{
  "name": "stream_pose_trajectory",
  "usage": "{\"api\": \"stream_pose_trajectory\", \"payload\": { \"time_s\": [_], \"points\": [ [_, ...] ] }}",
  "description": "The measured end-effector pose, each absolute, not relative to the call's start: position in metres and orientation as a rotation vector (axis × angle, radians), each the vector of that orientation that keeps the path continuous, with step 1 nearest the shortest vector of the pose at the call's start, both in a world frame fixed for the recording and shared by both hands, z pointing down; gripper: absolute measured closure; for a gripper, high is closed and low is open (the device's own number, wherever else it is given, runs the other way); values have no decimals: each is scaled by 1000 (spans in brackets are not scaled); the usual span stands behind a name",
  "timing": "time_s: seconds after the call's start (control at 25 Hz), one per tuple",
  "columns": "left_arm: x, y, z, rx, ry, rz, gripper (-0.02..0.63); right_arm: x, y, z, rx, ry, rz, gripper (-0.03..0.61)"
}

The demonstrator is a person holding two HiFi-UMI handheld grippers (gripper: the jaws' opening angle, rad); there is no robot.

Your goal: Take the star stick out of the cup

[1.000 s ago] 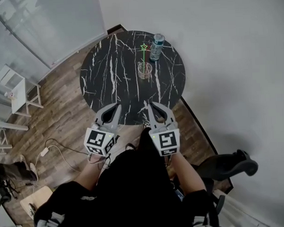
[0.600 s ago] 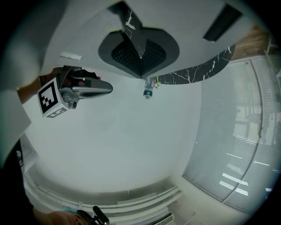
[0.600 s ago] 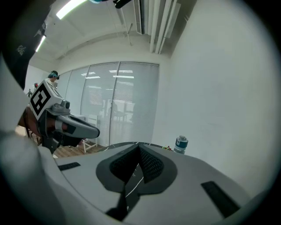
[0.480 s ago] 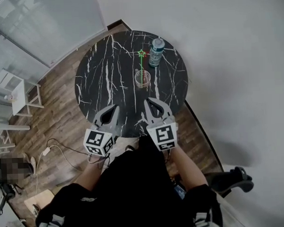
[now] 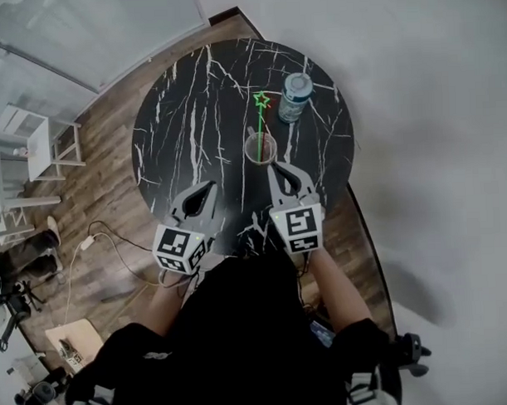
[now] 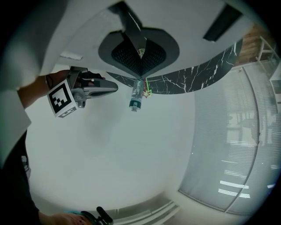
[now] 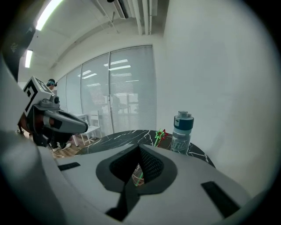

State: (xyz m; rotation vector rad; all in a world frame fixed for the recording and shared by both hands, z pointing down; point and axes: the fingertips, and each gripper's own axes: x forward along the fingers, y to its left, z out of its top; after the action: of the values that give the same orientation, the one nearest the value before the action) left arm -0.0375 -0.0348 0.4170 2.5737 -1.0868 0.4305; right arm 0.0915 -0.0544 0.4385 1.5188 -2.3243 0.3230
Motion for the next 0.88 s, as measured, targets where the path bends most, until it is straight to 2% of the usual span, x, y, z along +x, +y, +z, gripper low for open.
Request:
{"api": "stream_pose_trajectory", "payload": {
  "time_s": [0.88],
  "points": [
    [-27, -90, 495, 2361, -1163, 549, 615, 98, -145, 518, 1346, -2337, 493, 580]
  ]
}}
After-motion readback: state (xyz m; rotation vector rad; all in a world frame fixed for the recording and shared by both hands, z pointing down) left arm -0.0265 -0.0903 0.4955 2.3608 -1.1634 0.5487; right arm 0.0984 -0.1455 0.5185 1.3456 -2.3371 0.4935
